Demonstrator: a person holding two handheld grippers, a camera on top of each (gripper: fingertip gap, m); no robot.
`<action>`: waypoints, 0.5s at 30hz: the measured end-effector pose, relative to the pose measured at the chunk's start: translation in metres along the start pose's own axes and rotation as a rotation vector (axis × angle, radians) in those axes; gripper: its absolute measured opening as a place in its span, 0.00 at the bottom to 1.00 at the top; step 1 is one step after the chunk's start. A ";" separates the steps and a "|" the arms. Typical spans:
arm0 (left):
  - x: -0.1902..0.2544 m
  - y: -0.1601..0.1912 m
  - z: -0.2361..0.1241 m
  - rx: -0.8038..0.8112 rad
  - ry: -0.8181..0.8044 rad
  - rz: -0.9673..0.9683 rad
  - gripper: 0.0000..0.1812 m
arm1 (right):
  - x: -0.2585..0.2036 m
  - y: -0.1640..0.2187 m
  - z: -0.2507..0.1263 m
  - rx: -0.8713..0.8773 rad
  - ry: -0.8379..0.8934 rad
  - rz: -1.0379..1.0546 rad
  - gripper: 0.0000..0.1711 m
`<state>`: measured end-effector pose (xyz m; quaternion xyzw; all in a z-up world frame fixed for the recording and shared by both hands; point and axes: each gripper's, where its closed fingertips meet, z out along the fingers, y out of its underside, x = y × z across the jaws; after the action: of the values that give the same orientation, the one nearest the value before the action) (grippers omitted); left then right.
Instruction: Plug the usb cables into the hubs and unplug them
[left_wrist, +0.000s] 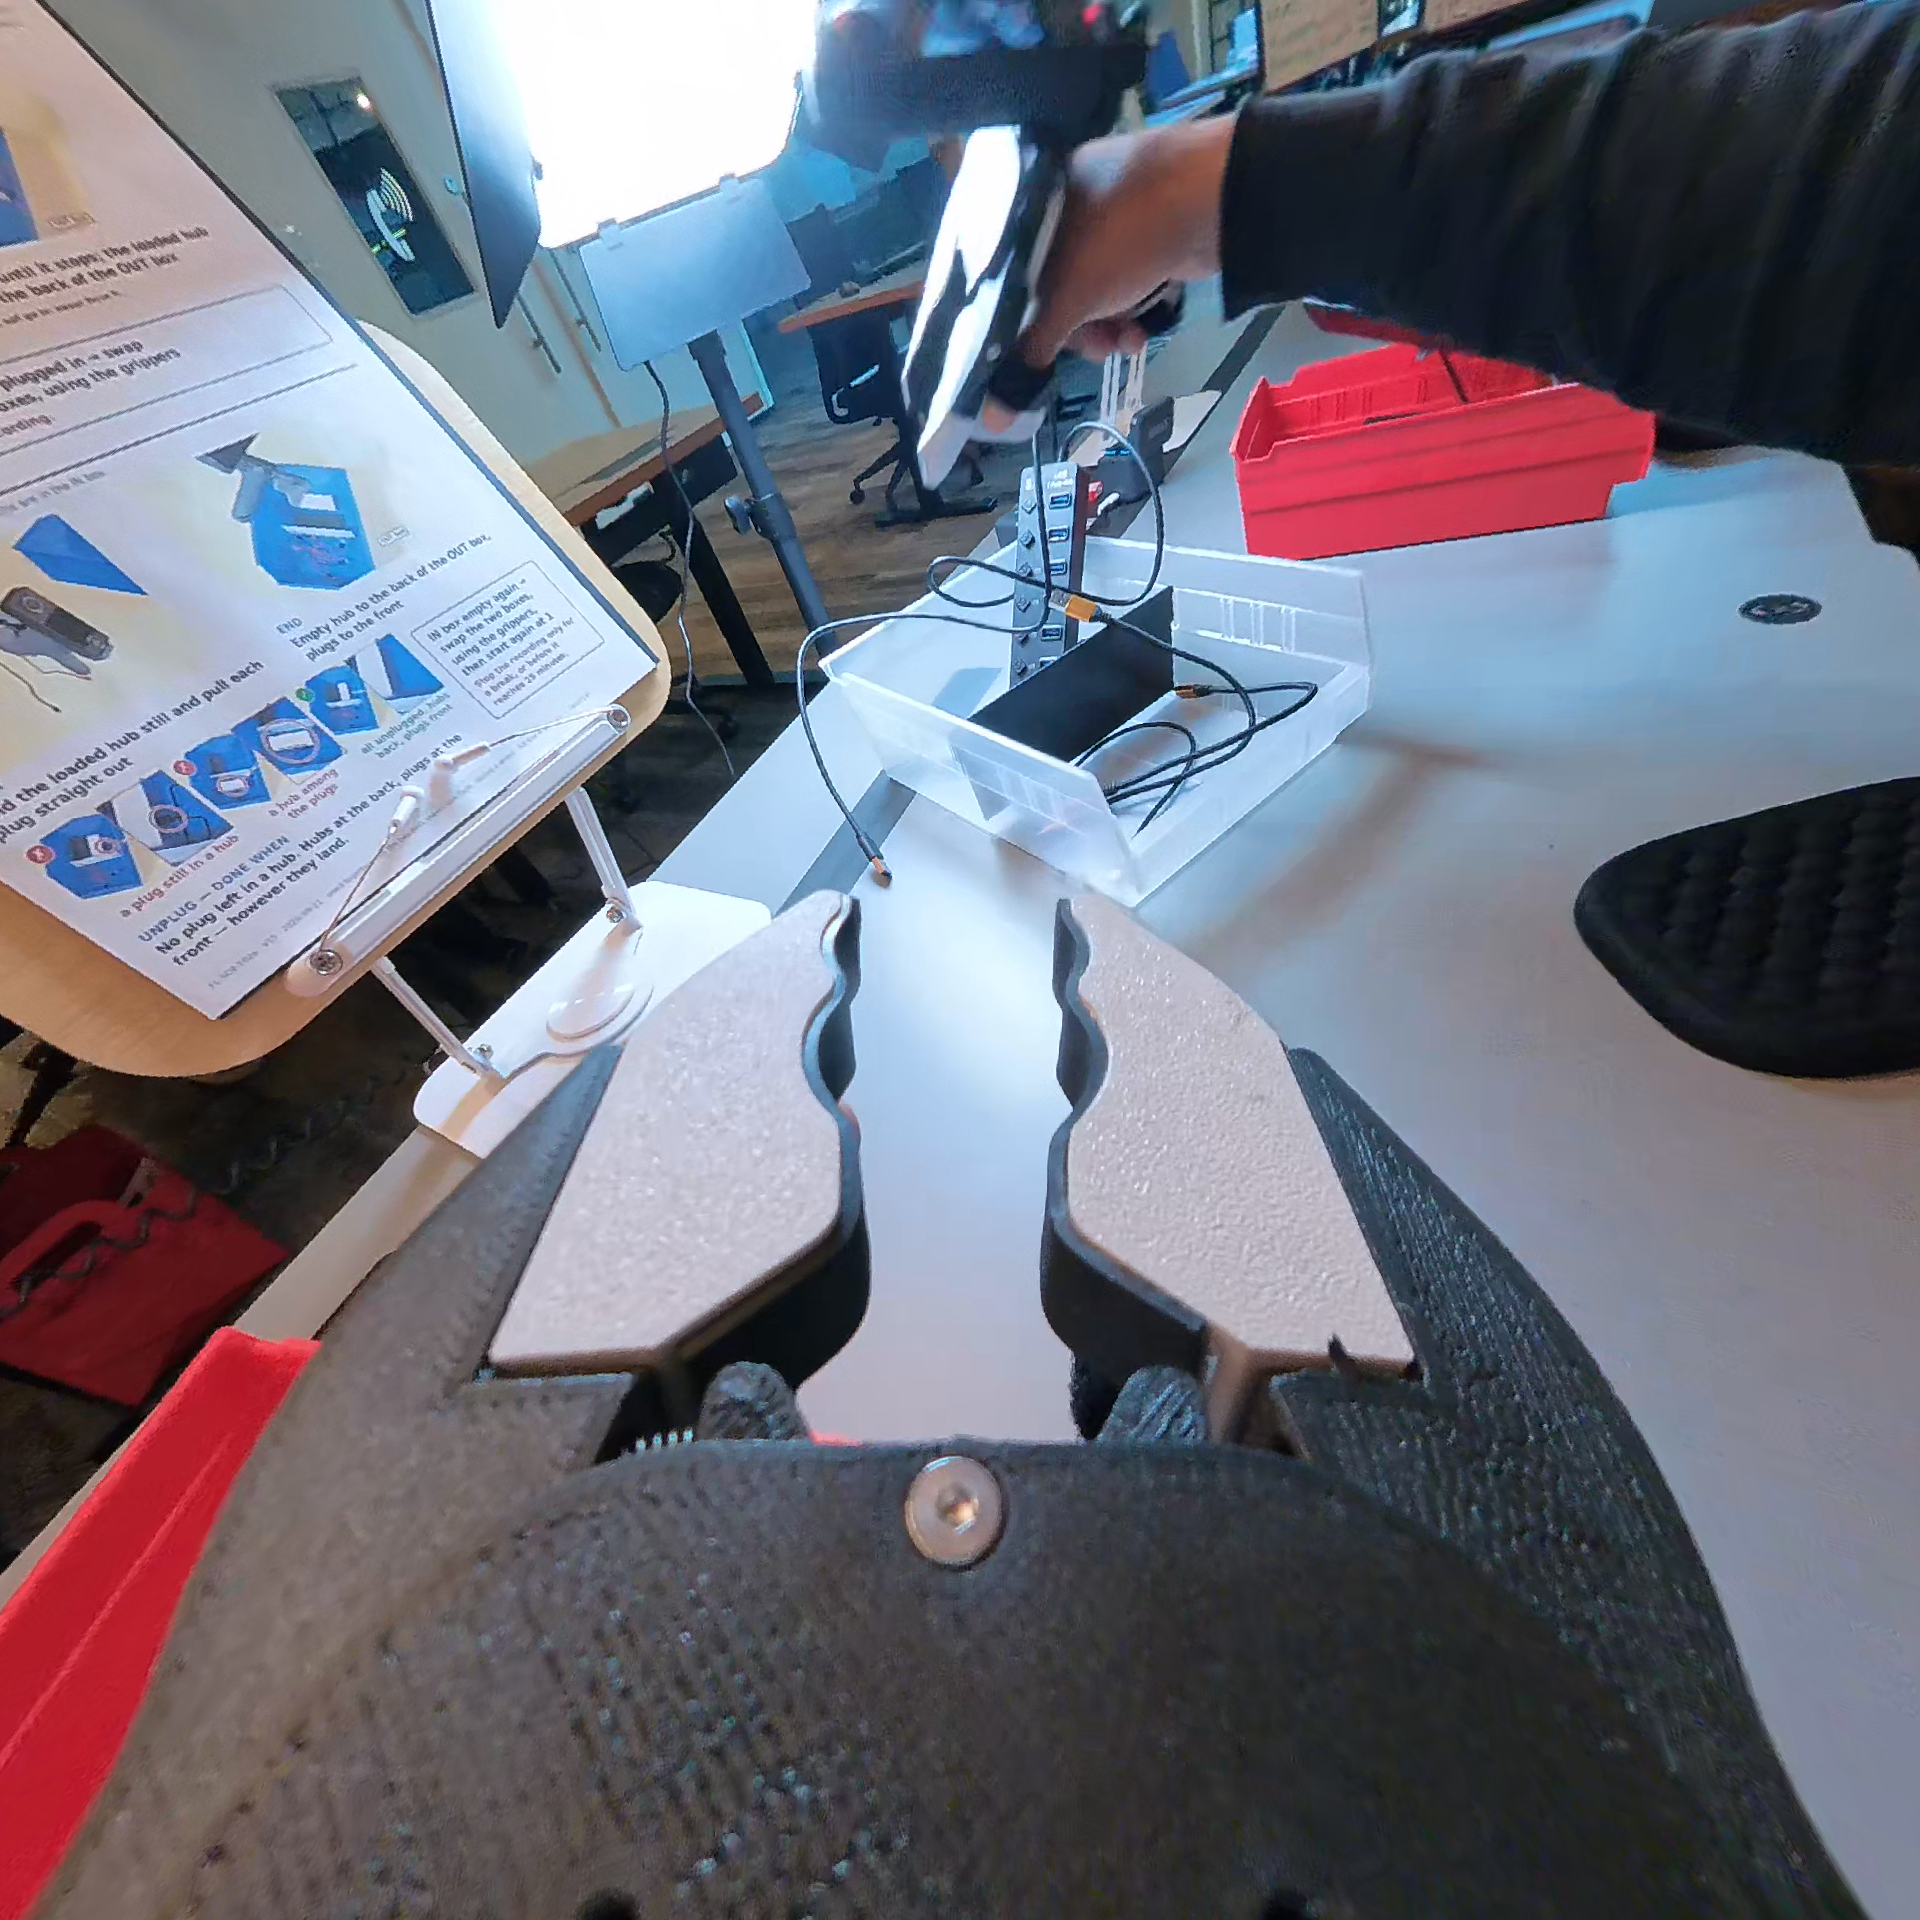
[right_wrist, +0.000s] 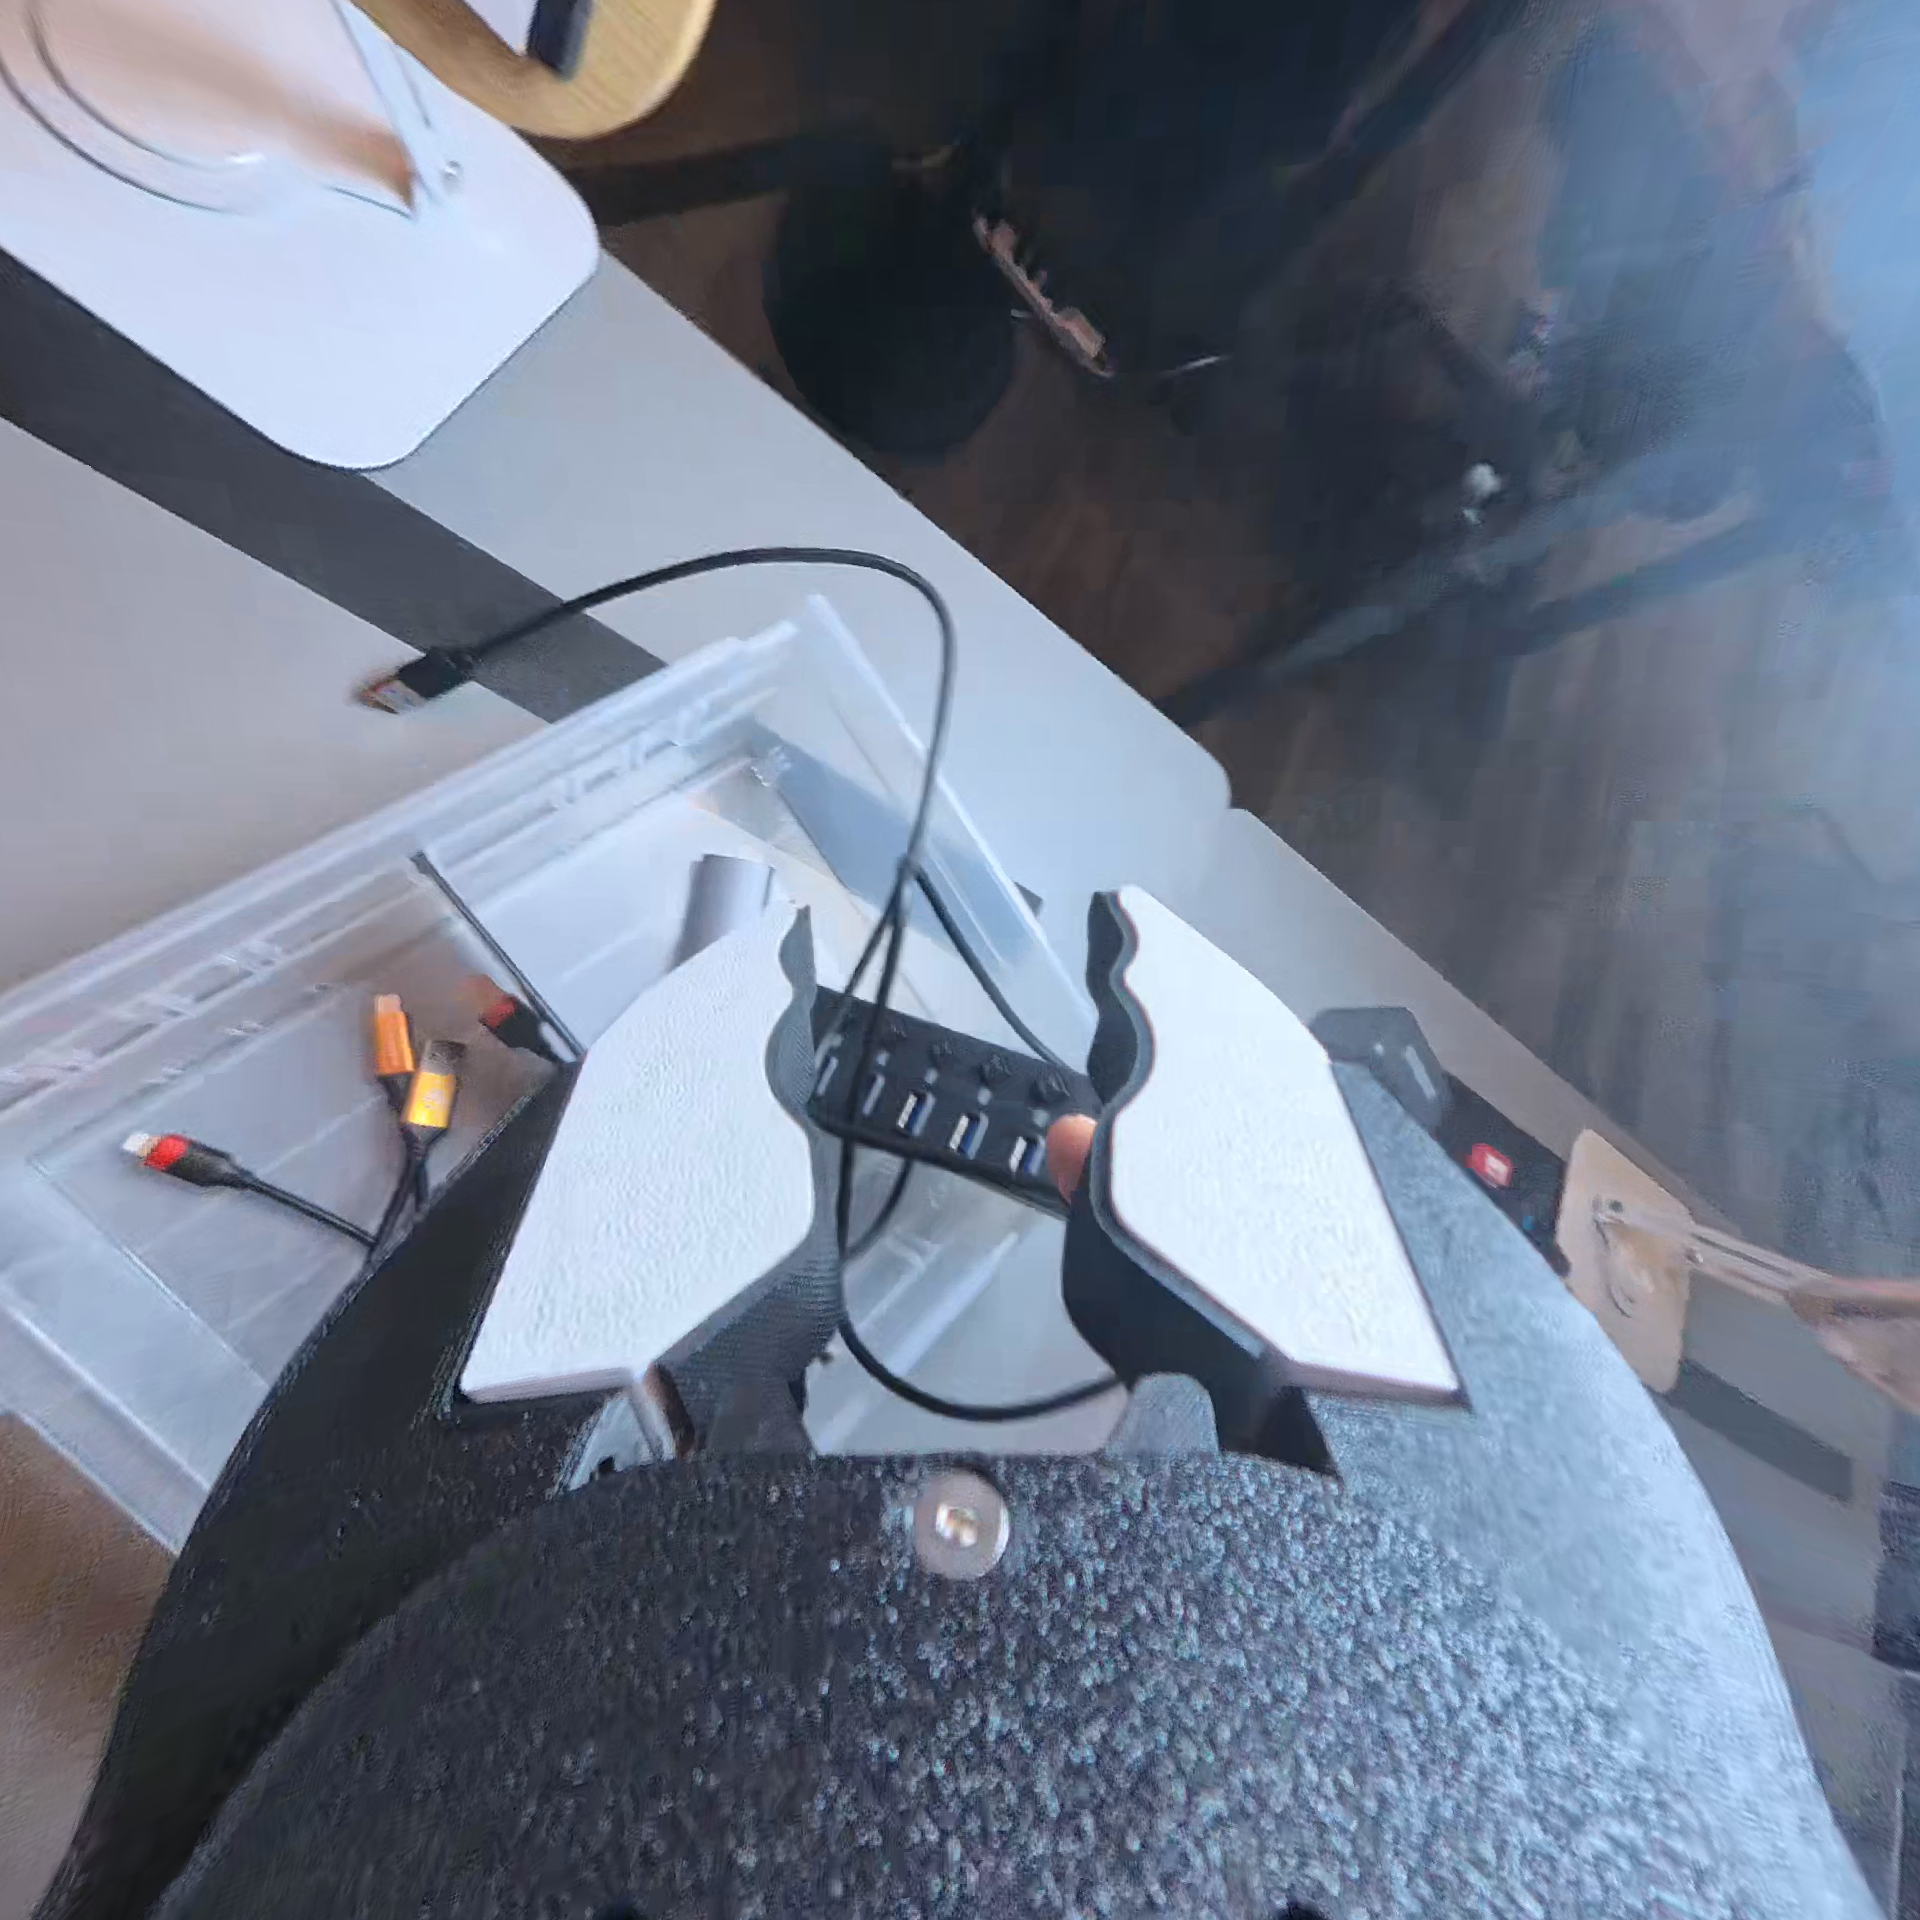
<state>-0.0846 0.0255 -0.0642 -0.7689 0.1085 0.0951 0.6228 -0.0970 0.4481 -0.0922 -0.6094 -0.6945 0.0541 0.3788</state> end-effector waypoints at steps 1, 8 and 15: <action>-0.001 0.002 0.000 -0.006 -0.002 -0.002 0.20 | -0.009 -0.001 0.019 -0.046 -0.021 -0.015 0.29; -0.022 0.018 -0.004 -0.018 -0.030 -0.055 0.20 | -0.006 0.035 0.126 -0.393 0.078 -0.207 0.22; -0.039 0.030 -0.005 -0.021 -0.046 -0.112 0.19 | -0.002 -0.005 0.103 -0.199 0.134 -0.301 0.03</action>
<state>-0.1309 0.0161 -0.0800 -0.7780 0.0500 0.0790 0.6213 -0.1620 0.4848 -0.1631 -0.5352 -0.7531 -0.1129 0.3656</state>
